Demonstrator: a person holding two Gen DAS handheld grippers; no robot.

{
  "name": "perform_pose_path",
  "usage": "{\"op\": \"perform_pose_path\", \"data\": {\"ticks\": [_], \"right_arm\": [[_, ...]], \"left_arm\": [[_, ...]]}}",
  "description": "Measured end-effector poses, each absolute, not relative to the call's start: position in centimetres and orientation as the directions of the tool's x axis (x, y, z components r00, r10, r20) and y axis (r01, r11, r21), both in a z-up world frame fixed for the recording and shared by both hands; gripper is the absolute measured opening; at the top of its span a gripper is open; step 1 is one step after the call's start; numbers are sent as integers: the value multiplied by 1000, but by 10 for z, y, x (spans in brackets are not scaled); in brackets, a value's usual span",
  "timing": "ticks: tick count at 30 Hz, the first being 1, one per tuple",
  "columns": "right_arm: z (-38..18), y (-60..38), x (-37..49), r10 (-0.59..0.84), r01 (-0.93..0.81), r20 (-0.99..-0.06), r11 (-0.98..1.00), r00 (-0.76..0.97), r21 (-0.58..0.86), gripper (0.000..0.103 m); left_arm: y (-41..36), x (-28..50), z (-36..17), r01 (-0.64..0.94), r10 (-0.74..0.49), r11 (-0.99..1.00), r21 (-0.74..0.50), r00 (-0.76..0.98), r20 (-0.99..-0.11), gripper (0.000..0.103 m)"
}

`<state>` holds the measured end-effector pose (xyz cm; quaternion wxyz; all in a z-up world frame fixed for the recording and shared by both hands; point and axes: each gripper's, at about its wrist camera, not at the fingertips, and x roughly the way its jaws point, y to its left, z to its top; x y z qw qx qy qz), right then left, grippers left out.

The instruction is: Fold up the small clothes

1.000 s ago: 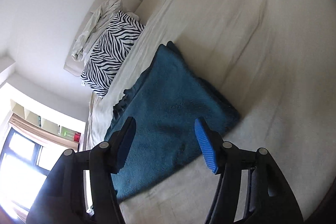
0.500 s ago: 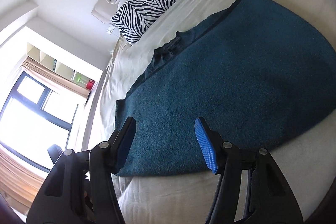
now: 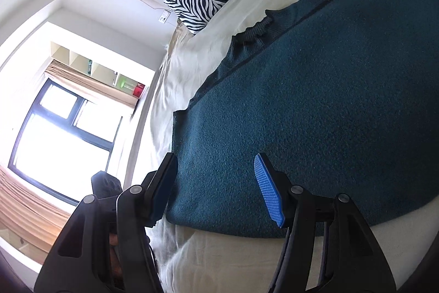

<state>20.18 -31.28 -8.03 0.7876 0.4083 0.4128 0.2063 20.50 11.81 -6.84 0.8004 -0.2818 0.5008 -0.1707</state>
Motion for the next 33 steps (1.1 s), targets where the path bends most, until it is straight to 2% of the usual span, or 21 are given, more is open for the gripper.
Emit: {"op": "perform_pose_path", "data": {"ticks": [10,14,20,23,25,26,29,32,33], "right_arm": [[-89,-309,195,698,6,-452,540,555,842,58],[-89,-298,203,717,-15,-439,530,542,848,58],[-85,-268,227,758,-72,-438,533,482,843,58],[-88,-253,241,775,-85,-446,533,448,842,58],[-90,-245,250,782,-90,-449,533,432,841,58],[-91,-242,254,783,-94,-452,535,427,839,58],[-92,-232,265,794,-113,-448,532,412,839,58],[-112,-221,279,760,-79,-539,602,363,795,56],[-120,-221,280,770,-83,-524,587,362,805,56]], "left_arm": [[114,207,-78,-20,-643,705,-709,404,-650,72],[112,211,-86,-30,-732,606,-795,372,-571,72],[109,215,-91,-37,-745,587,-809,366,-557,68],[115,215,-99,-71,-758,556,-828,366,-540,47],[119,218,-108,-107,-760,545,-832,357,-544,19],[121,219,-112,-121,-757,545,-830,355,-548,13],[122,219,-114,-130,-759,537,-833,356,-545,14],[121,217,-112,-126,-751,548,-827,362,-552,13],[121,218,-111,-128,-751,547,-828,363,-552,13]]}}
